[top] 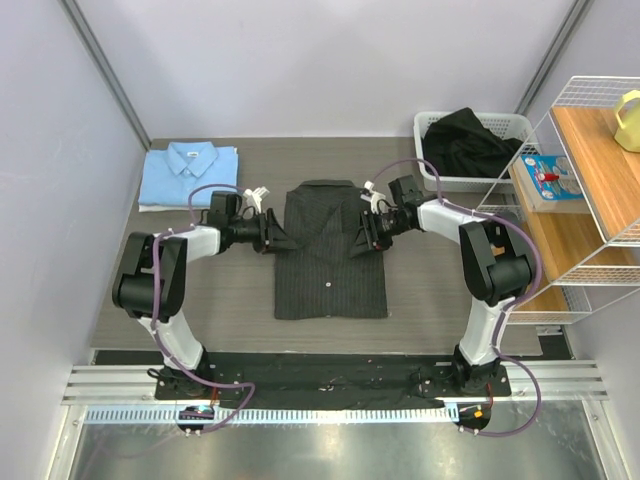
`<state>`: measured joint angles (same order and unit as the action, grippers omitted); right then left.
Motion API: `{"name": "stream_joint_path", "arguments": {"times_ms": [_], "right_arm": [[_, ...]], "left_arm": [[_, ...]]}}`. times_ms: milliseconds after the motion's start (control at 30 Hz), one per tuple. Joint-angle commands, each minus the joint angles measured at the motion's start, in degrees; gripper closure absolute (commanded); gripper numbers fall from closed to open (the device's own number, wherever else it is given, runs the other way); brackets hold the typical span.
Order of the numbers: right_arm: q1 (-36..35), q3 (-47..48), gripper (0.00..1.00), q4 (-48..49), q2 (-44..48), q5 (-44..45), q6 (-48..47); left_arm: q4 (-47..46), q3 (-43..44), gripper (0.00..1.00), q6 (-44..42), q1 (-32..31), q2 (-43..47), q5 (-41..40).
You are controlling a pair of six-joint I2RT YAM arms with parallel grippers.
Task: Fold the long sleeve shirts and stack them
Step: Fold the shirt
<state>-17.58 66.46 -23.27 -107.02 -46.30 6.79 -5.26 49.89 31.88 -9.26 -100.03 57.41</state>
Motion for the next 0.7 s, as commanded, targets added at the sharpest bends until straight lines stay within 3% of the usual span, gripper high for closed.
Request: {"name": "stream_joint_path", "arguments": {"times_ms": [0, 100, 400, 533, 667], "right_arm": [[-0.17, 3.50, 0.62, 0.68, -4.58, 1.39, -1.25], [-0.17, 5.69, 0.67, 0.42, -7.22, 2.79, -3.09], [0.27, 8.16, 0.67, -0.55, -10.57, 3.15, -4.85], [0.27, 8.43, 0.67, -1.25, -9.79, 2.98, -4.94], [0.27, 8.34, 0.67, -1.34, -8.03, 1.92, -3.98]], "left_arm": [[-0.90, 3.89, 0.62, -1.11, -1.03, -4.03, -0.63], [-0.11, 5.92, 0.63, -1.90, -1.29, -6.49, -0.45], [2.10, 17.34, 0.63, -7.01, 1.96, -14.14, -6.52], [0.69, 17.88, 0.63, -6.65, 2.67, -11.43, -5.30], [1.47, 12.18, 0.62, -5.08, 2.14, -4.58, -1.78]]}}
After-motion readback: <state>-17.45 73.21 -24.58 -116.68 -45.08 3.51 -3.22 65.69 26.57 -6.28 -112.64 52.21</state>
